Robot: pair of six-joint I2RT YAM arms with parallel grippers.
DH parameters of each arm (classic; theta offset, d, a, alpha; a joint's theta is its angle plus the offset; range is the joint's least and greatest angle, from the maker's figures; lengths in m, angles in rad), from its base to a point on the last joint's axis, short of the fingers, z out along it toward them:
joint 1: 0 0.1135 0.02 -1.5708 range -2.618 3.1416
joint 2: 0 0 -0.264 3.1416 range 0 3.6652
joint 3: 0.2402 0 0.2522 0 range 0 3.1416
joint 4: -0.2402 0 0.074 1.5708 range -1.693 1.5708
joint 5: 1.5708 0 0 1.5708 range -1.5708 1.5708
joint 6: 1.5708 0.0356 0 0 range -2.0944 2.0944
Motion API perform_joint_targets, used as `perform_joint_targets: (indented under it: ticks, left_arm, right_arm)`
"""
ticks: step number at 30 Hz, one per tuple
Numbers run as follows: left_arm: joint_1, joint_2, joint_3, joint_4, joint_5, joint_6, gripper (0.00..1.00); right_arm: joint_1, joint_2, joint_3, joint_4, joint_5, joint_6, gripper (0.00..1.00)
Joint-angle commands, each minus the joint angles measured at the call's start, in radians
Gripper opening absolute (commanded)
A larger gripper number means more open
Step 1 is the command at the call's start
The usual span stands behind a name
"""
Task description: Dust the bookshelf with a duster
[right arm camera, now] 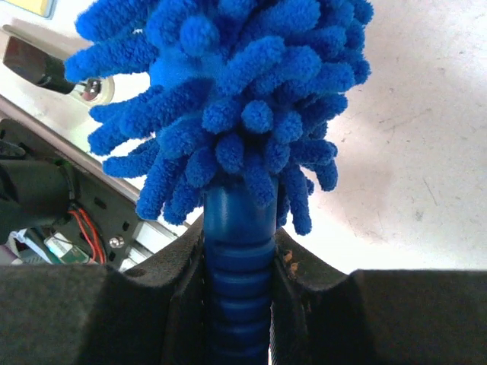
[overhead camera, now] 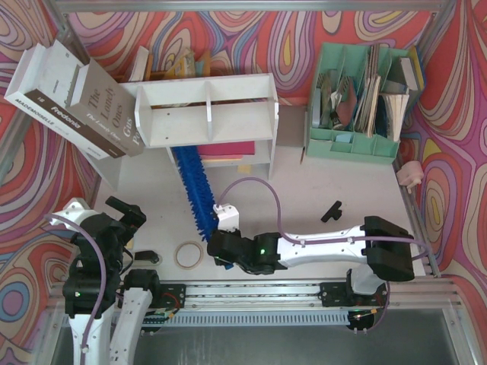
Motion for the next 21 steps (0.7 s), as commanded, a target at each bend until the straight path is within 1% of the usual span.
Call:
perform_joint_targets:
  ticks: [1,5,9,12,15,18,21]
  left_arm:
    - [0.005,-0.002,-0.017,0.016,0.0,0.012,0.98]
    - [0.005,-0.001,-0.018,0.019,0.001,0.012,0.98]
    - [0.005,0.003,-0.018,0.018,0.003,0.013,0.98]
    - [0.005,0.001,-0.017,0.019,0.002,0.013,0.98]
    - [0.005,-0.002,-0.017,0.016,-0.002,0.012,0.98]
    - [0.005,-0.002,-0.017,0.016,-0.003,0.011,0.98]
    - [0.005,-0.002,-0.017,0.016,-0.003,0.012,0.98]
  right_arm:
    - [0.019,-0.057,-0.058,0.001,0.057,-0.007,0.0]
    - [0.011,-0.11,-0.121,-0.068,0.101,0.031,0.0]
    - [0.012,-0.103,-0.13,-0.066,0.069,0.017,0.0]
    - [0.025,-0.087,-0.114,-0.035,0.036,-0.021,0.0]
    - [0.06,-0.05,-0.063,-0.023,0.031,-0.072,0.0]
    - [0.099,-0.017,-0.016,-0.05,0.036,-0.091,0.0]
    - [0.126,-0.03,-0.03,-0.086,0.046,-0.08,0.0]
